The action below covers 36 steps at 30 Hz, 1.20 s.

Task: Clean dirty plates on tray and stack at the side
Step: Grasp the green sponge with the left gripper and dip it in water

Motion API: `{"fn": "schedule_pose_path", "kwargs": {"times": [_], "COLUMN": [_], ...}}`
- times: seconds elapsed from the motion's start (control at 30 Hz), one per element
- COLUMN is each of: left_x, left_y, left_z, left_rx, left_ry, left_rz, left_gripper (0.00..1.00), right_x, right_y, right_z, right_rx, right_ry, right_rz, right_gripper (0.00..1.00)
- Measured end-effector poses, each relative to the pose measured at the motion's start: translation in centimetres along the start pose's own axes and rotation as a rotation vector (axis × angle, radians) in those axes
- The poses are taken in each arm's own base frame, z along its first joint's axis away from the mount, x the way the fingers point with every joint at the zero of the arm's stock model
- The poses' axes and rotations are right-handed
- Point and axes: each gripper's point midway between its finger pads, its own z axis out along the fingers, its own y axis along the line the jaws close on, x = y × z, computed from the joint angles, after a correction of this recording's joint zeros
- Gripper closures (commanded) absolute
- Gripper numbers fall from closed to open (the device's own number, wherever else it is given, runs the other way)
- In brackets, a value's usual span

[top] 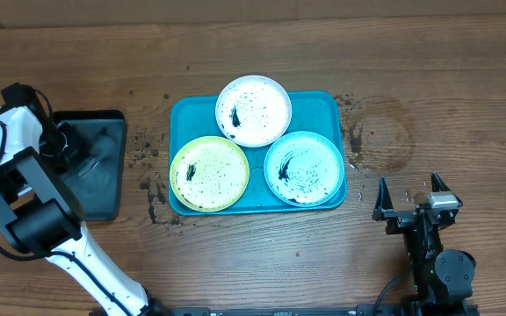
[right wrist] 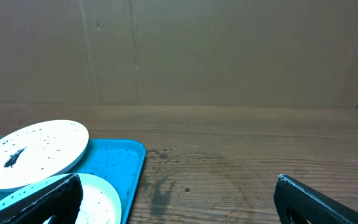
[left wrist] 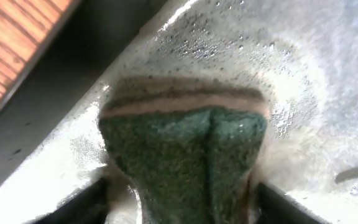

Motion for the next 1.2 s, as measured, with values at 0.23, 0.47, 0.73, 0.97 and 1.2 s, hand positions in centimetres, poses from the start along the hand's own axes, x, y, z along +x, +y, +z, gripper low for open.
{"fn": "schedule_pose_path", "kwargs": {"times": [0.23, 0.47, 0.73, 0.97, 1.2], "left_x": [1.1, 3.0, 1.1, 0.1, -0.9], "left_y": [0.3, 0.9, 0.6, 0.2, -0.2], "left_z": [0.0, -1.1, -7.3, -11.1, -8.3], "left_rx": [-0.013, -0.042, -0.041, -0.022, -0.010], "left_ry": [0.046, 0.143, 0.128, 0.090, 0.052], "left_rz": [0.000, 0.002, 0.002, -0.001, -0.078], "left_gripper": [0.96, 0.96, 0.96, 0.96, 0.96], "right_x": [0.0, 0.0, 0.0, 0.0, 0.0], "right_y": [0.0, 0.0, 0.0, 0.0, 0.0], "right_z": [0.0, 0.0, 0.0, 0.0, 0.0], "right_rx": [0.000, 0.000, 0.000, 0.000, 0.000], "right_ry": [0.000, 0.000, -0.001, 0.000, -0.001], "right_rz": [0.000, 0.000, 0.000, 0.000, 0.000], "right_gripper": [0.00, 0.00, 0.00, 0.00, 0.00]}}
